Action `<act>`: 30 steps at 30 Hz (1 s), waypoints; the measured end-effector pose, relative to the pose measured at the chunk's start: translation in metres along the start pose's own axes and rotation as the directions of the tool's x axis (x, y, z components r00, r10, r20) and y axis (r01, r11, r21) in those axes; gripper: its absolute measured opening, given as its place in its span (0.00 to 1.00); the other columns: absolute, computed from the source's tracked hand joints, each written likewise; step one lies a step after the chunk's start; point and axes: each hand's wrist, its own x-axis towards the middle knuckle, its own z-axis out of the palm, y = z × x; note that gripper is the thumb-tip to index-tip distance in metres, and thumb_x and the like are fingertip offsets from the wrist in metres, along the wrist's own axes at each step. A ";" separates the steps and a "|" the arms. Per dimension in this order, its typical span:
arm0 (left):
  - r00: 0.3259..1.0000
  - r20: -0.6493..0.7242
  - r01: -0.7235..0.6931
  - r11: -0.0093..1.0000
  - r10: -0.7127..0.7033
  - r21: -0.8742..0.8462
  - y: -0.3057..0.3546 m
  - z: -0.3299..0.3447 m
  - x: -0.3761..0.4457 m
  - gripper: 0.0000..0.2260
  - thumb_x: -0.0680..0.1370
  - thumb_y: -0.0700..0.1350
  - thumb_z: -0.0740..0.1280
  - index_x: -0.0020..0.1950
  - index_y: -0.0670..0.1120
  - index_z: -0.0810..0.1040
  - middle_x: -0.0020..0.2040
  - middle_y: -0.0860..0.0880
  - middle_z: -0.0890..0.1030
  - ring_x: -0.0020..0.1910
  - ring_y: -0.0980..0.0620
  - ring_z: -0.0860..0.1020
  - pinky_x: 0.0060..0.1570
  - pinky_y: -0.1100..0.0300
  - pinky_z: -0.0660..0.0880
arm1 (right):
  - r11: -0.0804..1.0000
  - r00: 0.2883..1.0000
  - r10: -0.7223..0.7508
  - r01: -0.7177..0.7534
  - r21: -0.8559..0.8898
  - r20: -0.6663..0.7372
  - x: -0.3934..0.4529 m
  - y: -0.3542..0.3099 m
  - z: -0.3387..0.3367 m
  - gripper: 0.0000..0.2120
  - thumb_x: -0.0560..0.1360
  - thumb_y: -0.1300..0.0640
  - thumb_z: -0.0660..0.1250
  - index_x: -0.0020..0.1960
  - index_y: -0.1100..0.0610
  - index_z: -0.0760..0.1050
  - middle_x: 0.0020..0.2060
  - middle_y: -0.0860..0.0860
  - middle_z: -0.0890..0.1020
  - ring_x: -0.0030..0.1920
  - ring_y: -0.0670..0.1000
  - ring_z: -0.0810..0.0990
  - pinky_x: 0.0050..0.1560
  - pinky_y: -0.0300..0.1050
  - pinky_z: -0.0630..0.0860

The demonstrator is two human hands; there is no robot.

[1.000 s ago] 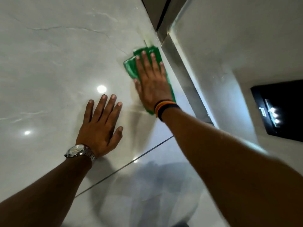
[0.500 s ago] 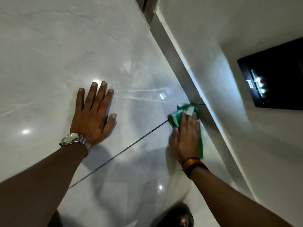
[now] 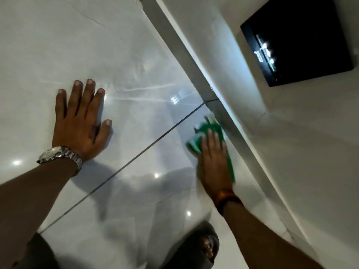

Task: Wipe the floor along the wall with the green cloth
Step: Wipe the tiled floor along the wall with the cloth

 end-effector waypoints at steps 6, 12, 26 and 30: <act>1.000 0.000 0.002 1.000 -0.002 0.011 -0.001 0.003 0.000 0.36 0.83 0.58 0.55 0.90 0.46 0.55 0.91 0.43 0.53 0.90 0.39 0.50 0.88 0.40 0.39 | 0.992 0.964 0.082 -0.056 -0.111 0.252 -0.074 0.071 -0.004 0.43 0.69 0.70 0.73 0.79 0.63 0.57 0.75 0.65 0.68 0.75 0.67 0.68 0.71 0.67 0.70; 1.000 -0.014 -0.010 1.000 0.010 0.014 0.000 0.002 -0.001 0.36 0.84 0.58 0.55 0.90 0.46 0.54 0.91 0.43 0.53 0.90 0.39 0.49 0.88 0.42 0.37 | 0.994 0.980 -0.091 0.077 0.081 0.174 0.026 0.028 -0.027 0.38 0.74 0.67 0.68 0.80 0.61 0.57 0.77 0.64 0.65 0.77 0.67 0.63 0.75 0.67 0.62; 1.000 0.022 -0.001 1.000 0.000 0.019 -0.002 0.000 0.001 0.36 0.83 0.58 0.55 0.89 0.45 0.56 0.91 0.42 0.52 0.90 0.38 0.50 0.87 0.39 0.40 | 0.960 0.963 -0.265 0.258 0.113 0.049 -0.010 -0.019 0.006 0.40 0.74 0.69 0.66 0.82 0.56 0.54 0.81 0.56 0.57 0.81 0.59 0.53 0.81 0.60 0.52; 1.000 0.025 0.001 1.000 -0.002 0.024 -0.001 0.001 0.001 0.36 0.82 0.58 0.55 0.89 0.45 0.56 0.91 0.42 0.53 0.90 0.37 0.50 0.88 0.39 0.39 | 0.982 0.987 0.108 -0.125 0.145 0.121 -0.030 0.030 -0.008 0.35 0.79 0.64 0.63 0.81 0.60 0.52 0.80 0.59 0.56 0.81 0.60 0.55 0.77 0.65 0.62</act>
